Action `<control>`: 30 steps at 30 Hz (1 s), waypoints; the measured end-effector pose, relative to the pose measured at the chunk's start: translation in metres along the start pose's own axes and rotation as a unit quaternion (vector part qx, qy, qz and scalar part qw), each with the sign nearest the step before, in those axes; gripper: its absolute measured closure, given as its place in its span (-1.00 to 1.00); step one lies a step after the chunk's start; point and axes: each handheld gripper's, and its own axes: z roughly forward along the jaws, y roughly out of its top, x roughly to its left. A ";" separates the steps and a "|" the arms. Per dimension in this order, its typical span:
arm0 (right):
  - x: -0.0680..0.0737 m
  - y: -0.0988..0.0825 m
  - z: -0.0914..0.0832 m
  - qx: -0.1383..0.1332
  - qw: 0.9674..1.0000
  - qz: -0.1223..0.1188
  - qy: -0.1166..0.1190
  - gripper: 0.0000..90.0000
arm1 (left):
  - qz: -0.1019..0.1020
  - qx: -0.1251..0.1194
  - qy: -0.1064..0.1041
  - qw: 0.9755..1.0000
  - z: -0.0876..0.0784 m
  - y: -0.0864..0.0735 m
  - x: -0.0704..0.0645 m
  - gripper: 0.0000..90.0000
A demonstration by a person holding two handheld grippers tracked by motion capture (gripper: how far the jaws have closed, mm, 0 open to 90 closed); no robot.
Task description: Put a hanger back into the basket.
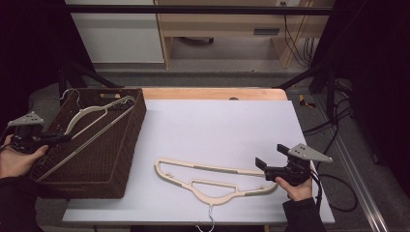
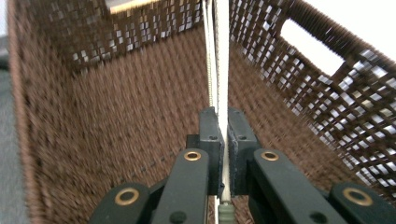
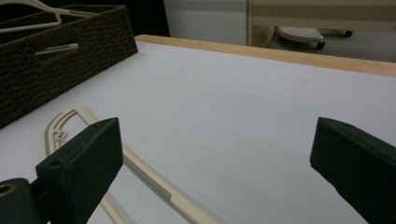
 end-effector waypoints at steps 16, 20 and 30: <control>0.001 -0.001 0.002 0.003 1.000 -0.001 0.001 -0.93 | -0.046 0.072 0.054 0.995 0.025 -0.019 0.009 0.83; 0.001 -0.001 0.002 0.002 1.000 -0.001 0.001 -0.93 | -0.051 0.091 0.092 0.990 0.031 -0.020 0.009 0.69; 0.002 -0.001 0.002 0.003 1.000 -0.002 0.002 -0.93 | -0.066 0.089 0.118 0.987 0.028 -0.021 0.013 0.47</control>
